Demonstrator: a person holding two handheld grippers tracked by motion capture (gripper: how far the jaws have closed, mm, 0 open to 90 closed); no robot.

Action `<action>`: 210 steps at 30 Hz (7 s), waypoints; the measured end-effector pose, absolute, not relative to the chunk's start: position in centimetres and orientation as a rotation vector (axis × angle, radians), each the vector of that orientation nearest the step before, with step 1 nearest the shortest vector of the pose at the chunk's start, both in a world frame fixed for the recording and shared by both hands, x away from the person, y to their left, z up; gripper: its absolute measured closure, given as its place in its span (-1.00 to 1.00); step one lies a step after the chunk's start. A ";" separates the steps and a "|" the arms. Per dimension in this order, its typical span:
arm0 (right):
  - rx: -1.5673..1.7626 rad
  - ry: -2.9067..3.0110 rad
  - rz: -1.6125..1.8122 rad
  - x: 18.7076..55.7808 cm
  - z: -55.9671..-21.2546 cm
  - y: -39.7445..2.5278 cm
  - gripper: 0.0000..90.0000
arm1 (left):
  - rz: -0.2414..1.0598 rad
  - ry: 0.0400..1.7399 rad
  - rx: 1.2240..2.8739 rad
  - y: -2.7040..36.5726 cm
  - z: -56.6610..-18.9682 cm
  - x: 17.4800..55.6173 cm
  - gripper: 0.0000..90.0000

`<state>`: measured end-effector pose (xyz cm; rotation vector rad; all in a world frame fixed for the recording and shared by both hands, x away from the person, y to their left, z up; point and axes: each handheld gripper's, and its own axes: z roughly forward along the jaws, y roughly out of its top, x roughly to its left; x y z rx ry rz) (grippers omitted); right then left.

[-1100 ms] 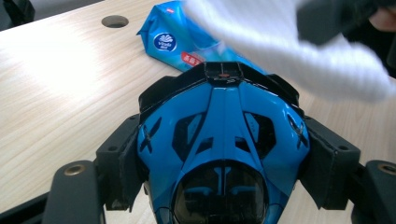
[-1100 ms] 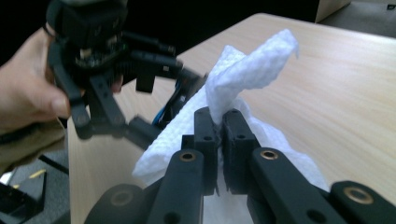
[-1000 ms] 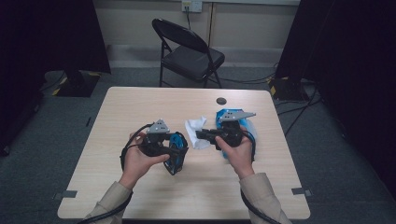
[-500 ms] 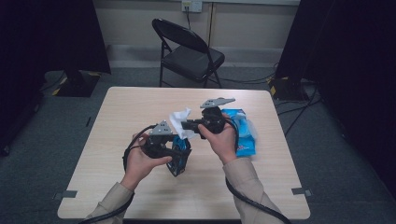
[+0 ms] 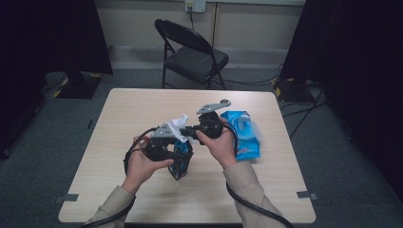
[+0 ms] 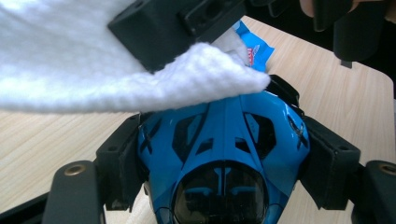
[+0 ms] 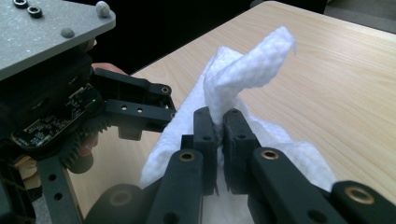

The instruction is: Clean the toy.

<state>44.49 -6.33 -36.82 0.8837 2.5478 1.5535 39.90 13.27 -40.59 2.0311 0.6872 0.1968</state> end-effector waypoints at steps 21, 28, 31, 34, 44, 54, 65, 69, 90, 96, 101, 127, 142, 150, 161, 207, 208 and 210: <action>0.786 2.511 1.602 42.0 -36.5 -8.0 0.91 | 0.213 0.743 2.016 14.2 -40.6 40.4 -0.43; 0.784 2.512 1.613 41.3 -37.2 -8.5 0.91 | 0.220 0.743 2.027 14.2 -40.9 40.4 -0.43; 0.792 2.508 1.626 41.1 -37.4 -8.9 0.91 | 0.216 0.747 2.026 14.2 -40.9 40.5 -0.43; 0.796 2.508 1.635 41.0 -37.5 -9.2 0.91 | 0.217 0.748 2.021 14.2 -40.9 40.5 -0.43; 0.905 2.379 1.668 42.7 -35.9 -11.1 0.91 | 0.208 0.697 2.006 13.5 -40.0 39.9 -0.43; 0.947 2.409 1.592 45.3 -35.7 -8.5 0.91 | 0.182 0.677 2.017 12.8 -40.2 39.5 -0.43; 0.913 2.500 1.550 45.5 -37.1 -6.0 0.90 | 0.179 0.679 2.022 13.0 -40.4 39.5 -0.43; 0.882 2.520 1.546 45.3 -37.2 -5.8 0.90 | 0.180 0.686 2.022 13.1 -40.5 39.7 -0.43; 0.853 2.544 1.557 44.7 -37.3 -6.3 0.91 | 0.181 0.703 2.029 13.5 -40.7 40.0 -0.43; 0.848 2.538 1.580 44.5 -37.0 -7.0 0.91 | 0.187 0.719 2.026 13.8 -40.7 40.2 -0.43; 0.845 2.536 1.601 44.1 -37.0 -7.7 0.91 | 0.195 0.740 2.016 14.3 -40.7 40.4 -0.43; 0.880 2.509 1.660 42.7 -39.1 -9.9 0.90 | 0.220 0.731 1.989 14.5 -40.1 40.2 -0.43; 0.880 2.559 1.631 42.6 -40.9 -8.4 0.90 | 0.213 0.735 2.002 14.5 -40.5 40.3 -0.43; 0.887 2.573 1.622 42.5 -41.5 -8.3 0.90 | 0.216 0.730 2.007 14.4 -40.4 40.3 -0.43; 0.897 2.602 1.602 42.1 -42.9 -7.8 0.90 | 0.224 0.727 1.988 14.6 -40.0 40.2 -0.43; 0.960 2.424 1.673 44.2 -39.2 -10.5 0.90 | 0.227 0.712 2.023 14.3 -40.5 40.0 -0.43; 0.957 2.427 1.674 44.2 -39.2 -10.3 0.90 | 0.222 0.713 2.024 14.2 -40.5 40.0 -0.43; 0.952 2.433 1.687 44.2 -39.3 -9.9 0.90 | 0.217 0.708 2.030 14.0 -40.6 40.0 -0.43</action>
